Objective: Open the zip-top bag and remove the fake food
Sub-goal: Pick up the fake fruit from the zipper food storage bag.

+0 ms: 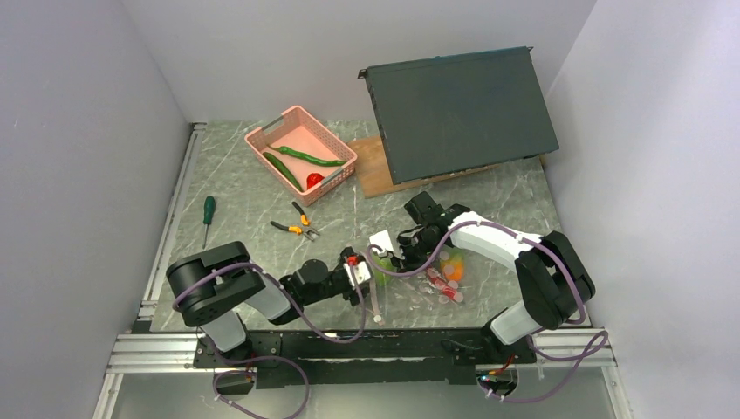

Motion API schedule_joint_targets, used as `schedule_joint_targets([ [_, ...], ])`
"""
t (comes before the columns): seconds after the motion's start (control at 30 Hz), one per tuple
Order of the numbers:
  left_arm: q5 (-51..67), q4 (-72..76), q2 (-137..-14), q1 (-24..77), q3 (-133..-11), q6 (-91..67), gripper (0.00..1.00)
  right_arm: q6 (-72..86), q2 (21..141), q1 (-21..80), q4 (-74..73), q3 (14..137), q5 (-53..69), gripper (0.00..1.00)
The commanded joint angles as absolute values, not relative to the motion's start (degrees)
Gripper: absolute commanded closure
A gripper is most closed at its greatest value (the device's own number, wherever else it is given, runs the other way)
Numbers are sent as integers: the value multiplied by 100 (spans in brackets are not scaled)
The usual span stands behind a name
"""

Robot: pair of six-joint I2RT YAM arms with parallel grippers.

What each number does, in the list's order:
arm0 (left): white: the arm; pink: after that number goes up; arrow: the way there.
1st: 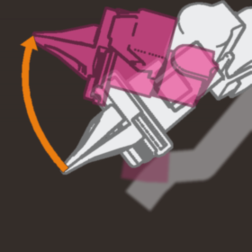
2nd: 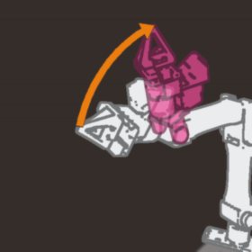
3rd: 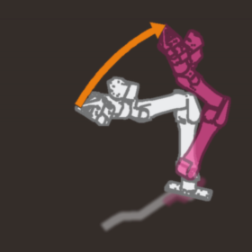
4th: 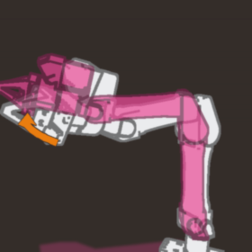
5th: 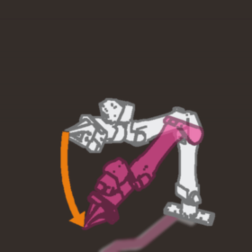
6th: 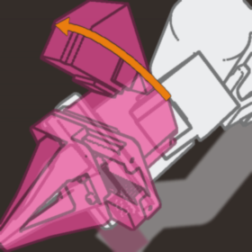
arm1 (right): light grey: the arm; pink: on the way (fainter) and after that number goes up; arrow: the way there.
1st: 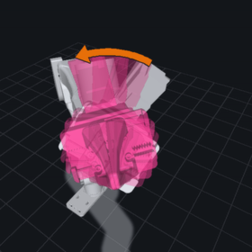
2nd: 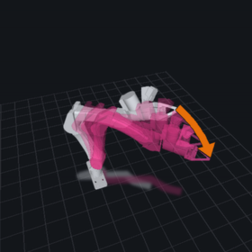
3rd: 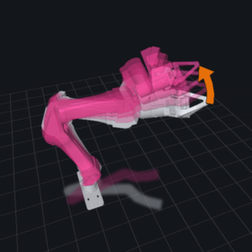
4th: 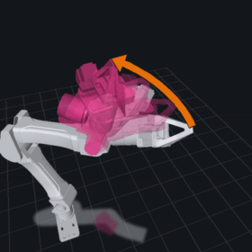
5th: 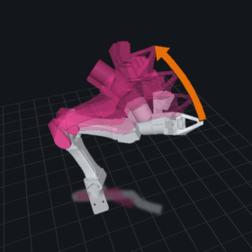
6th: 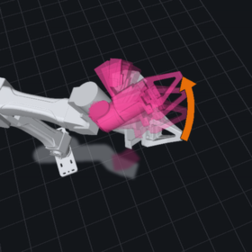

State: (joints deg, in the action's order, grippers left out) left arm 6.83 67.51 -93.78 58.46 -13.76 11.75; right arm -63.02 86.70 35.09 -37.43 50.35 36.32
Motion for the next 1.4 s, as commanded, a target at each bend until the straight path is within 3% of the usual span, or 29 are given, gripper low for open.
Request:
schedule_joint_targets([
  [0.0, 649, 7173, -9464, 5836, -1318, 787, 41, -6384, 8725, 3534, -3850, 5064, 3850, 86],
  [0.1, 669, 7178, -9408, 5836, -1266, 725, 61, -6384, 8720, 3533, -3858, 5062, 3842, 86],
  [0.27, 756, 7102, -9028, 5839, -980, 613, 80, -6391, 8704, 3533, -3871, 5063, 3841, 86],
  [0.57, 730, 4948, -7369, 5836, -833, 412, 98, -6400, 8706, 3525, -3876, 5067, 3832, 86],
  [0.8, 310, 2882, -6294, 5829, -1228, 101, 100, -6404, 8690, 3521, -3885, 5063, 3832, 86],
  [1.37, 271, 761, -3886, 5296, -1305, -1231, 100, -6400, 8631, 3487, -3901, 5053, 3867, 86],
])
